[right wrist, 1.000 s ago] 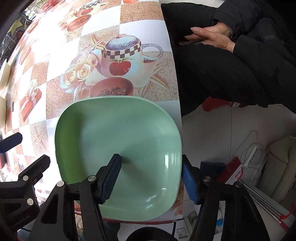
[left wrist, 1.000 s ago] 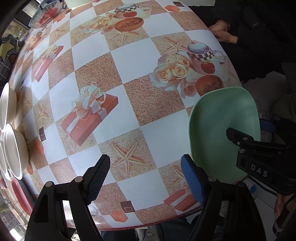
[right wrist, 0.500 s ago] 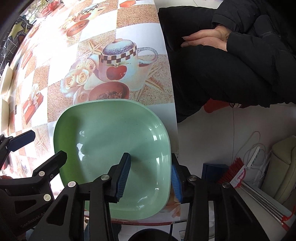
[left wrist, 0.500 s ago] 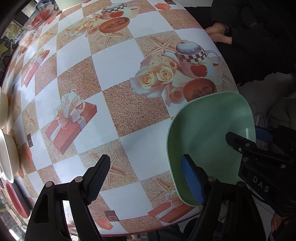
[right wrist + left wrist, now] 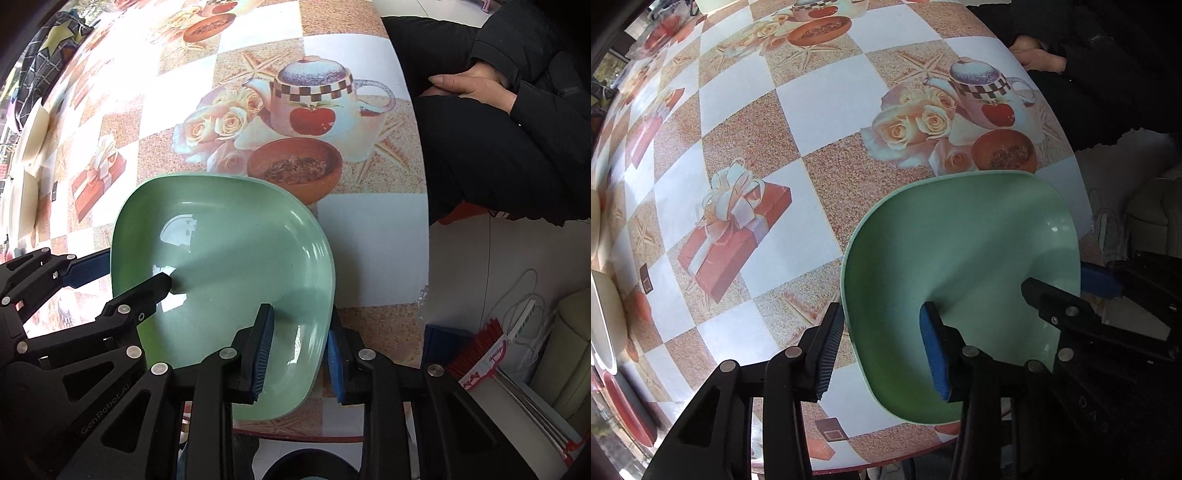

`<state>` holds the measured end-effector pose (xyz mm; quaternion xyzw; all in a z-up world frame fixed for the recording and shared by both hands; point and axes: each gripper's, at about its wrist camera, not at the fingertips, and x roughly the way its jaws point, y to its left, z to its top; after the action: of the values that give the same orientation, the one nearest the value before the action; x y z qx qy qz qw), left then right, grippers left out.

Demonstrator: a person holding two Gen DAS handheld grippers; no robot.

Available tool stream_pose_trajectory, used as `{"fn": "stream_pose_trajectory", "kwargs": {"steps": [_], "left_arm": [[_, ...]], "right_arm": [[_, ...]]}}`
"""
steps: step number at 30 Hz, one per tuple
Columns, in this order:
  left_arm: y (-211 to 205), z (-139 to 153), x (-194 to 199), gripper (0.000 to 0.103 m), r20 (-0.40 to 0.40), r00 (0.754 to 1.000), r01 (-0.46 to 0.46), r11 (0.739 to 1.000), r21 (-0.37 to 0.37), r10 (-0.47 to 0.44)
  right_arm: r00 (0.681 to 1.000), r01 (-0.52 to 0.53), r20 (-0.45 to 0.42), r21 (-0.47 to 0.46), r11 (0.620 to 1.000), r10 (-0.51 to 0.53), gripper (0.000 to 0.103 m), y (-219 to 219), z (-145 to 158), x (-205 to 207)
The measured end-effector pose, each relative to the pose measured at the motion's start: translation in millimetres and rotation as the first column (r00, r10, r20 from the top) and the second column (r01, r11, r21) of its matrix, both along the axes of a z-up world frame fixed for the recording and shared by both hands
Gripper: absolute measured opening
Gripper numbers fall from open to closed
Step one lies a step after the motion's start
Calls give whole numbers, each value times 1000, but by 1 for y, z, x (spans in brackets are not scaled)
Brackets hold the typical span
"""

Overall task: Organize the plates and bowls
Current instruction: 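Close both grippers on the rim of the green plate, then carry the green plate over the pink plate and lower it onto it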

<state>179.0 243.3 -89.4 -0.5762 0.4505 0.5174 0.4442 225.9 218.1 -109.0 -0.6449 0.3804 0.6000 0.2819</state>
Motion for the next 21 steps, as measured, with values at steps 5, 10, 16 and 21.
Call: {"fn": "stream_pose_trajectory", "kwargs": {"steps": [5, 10, 16, 21], "left_arm": [[-31, 2, -31, 46, -10, 1000, -29, 1000, 4, 29], [-63, 4, -73, 46, -32, 996, -78, 997, -6, 77], [-109, 4, -133, 46, -46, 987, -154, 988, -19, 153], [-145, 4, -183, 46, -54, 975, -219, 975, -34, 217]], "right_arm": [[998, -67, -10, -9, 998, 67, 29, -33, 0, -30], [990, -143, -26, -29, 989, 142, 29, -65, 0, -71], [975, -220, -46, -51, 974, 217, 29, -109, 1, -127], [958, -285, -56, -61, 956, 282, 29, -148, 2, -178]]}}
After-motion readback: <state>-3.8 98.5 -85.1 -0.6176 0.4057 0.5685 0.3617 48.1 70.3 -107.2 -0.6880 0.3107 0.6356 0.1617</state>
